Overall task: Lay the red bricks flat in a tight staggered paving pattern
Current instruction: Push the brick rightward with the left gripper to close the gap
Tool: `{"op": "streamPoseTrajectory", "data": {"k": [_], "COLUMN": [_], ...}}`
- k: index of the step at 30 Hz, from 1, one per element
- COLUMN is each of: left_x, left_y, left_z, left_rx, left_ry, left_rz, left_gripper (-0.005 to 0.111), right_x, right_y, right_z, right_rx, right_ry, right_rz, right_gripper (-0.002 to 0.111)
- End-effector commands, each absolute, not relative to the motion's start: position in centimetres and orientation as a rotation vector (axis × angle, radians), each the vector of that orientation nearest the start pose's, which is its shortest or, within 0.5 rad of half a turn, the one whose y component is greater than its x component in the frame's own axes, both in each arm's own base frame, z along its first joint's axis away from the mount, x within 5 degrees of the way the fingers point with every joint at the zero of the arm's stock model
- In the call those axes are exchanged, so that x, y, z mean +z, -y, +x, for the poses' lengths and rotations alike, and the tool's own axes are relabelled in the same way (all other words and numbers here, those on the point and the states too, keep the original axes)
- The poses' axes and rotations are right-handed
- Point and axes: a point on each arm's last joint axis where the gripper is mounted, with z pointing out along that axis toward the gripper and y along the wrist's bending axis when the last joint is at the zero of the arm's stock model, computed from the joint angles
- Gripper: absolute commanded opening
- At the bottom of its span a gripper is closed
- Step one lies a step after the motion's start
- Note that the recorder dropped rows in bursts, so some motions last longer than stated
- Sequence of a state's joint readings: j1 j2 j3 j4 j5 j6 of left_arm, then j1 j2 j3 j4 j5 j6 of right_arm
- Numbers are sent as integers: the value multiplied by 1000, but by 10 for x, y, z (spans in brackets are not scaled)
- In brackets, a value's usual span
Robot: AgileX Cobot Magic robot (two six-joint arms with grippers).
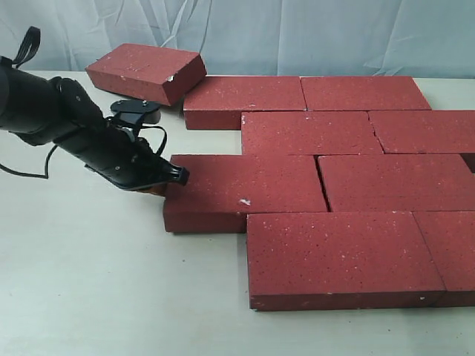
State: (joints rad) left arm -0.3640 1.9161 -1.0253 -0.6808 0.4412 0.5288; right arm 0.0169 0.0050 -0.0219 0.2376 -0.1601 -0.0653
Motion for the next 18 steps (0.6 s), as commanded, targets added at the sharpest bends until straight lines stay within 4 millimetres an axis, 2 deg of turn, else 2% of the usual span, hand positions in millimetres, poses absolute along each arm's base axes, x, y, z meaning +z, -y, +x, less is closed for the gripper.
{"op": "streamPoseTrajectory", "data": {"k": [1, 8, 11, 18], "left_x": [132, 130, 128, 133], "left_y": [168, 166, 161, 122], "left_z": [317, 315, 315, 326], "left_rx": [-595, -528, -465, -377], "left_ry": [-2708, -2714, -2745, -2813], "left_rz": [474, 591, 573, 368], "left_gripper": [0, 0, 0, 0], "right_x": [238, 238, 237, 237], "right_y": [3, 3, 3, 3], "right_z": [52, 52, 52, 52], "right_rx": [130, 130, 130, 131], "right_ry": [-1289, -1289, -1291, -1295], "right_rz": [133, 133, 133, 132], "right_gripper": [-1, -1, -1, -1]}}
